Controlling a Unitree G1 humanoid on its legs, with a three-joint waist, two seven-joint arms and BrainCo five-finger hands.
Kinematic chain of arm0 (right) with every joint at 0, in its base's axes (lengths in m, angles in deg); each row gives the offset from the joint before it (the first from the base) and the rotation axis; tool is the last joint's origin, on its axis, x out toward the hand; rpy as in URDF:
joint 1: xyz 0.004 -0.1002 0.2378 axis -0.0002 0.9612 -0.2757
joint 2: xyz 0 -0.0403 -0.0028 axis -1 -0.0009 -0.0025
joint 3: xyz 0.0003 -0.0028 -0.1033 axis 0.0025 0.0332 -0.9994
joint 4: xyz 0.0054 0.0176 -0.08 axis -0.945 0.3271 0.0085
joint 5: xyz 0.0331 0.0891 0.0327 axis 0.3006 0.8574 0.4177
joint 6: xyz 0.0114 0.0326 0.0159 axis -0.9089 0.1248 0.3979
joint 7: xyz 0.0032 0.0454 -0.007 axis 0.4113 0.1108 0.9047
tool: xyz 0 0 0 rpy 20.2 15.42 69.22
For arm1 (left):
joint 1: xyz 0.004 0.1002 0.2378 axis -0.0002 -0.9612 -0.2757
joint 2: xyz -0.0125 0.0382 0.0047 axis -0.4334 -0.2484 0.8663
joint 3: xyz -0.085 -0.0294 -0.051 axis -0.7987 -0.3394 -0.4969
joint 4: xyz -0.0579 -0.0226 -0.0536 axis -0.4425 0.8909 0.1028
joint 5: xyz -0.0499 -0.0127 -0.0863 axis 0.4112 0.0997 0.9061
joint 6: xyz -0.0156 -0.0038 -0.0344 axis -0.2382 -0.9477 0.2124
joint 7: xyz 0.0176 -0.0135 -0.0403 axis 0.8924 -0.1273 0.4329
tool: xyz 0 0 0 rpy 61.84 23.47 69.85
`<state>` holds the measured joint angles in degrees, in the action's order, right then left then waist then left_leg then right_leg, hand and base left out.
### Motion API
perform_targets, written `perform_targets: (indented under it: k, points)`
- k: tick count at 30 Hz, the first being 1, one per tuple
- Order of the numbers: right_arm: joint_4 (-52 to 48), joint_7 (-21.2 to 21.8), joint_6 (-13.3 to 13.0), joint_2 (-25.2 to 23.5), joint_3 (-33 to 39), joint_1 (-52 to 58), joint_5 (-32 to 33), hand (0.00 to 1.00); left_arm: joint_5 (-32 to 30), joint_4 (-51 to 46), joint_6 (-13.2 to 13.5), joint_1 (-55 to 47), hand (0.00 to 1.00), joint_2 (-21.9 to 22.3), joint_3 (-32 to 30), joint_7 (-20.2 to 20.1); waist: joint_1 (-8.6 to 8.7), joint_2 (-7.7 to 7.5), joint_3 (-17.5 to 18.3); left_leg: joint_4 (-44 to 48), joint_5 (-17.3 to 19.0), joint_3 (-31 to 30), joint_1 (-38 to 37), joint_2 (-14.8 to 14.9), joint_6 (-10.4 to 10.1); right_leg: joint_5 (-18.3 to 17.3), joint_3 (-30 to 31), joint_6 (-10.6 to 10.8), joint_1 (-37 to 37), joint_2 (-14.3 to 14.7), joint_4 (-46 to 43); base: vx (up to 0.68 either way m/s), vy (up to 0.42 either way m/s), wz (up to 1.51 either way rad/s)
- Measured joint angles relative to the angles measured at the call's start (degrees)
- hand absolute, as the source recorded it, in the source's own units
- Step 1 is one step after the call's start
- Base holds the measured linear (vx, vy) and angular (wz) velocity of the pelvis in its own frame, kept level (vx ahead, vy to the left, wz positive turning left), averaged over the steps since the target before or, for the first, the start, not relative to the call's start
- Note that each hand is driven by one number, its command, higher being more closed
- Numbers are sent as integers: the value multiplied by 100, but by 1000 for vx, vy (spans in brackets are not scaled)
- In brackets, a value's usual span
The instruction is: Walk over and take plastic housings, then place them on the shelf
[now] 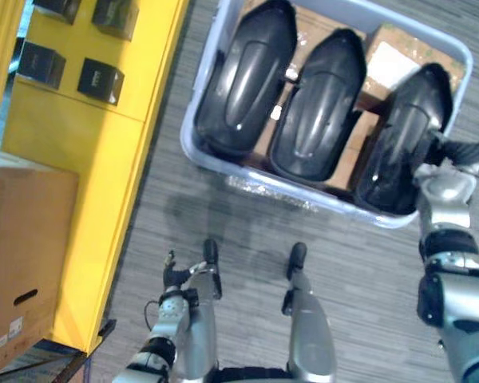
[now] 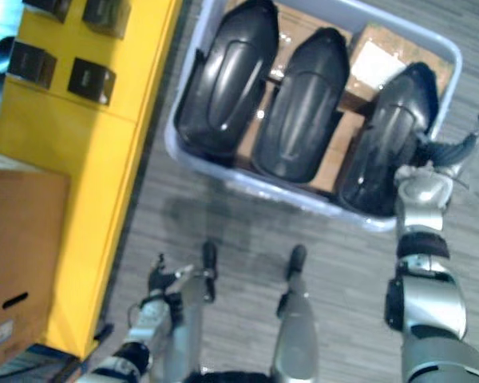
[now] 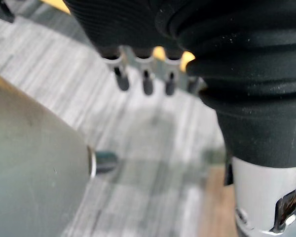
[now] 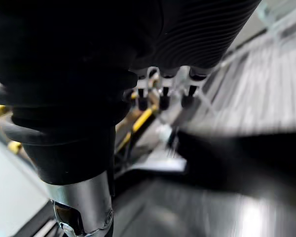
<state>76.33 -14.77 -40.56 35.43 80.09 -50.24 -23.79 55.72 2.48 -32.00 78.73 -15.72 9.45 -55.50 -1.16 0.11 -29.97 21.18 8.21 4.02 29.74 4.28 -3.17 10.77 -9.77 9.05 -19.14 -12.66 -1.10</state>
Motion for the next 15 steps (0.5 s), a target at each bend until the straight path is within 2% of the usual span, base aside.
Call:
perform_targets:
  k: [9,15]
  points:
    - [1099,603,67,7,-479,-547,213,0,453,68,-4,162,0,-9,159,-187,-111,43,24,26,-140,-32,240,-63,58,205,-114,-161,-174,-20,95,-71,50,2]
    - [1556,629,297,-106,-495,-878,179,0,667,191,-18,231,0,-8,179,-240,-122,60,34,25,-202,-22,243,-44,34,205,-113,-162,-185,-2,95,-73,2,-2]
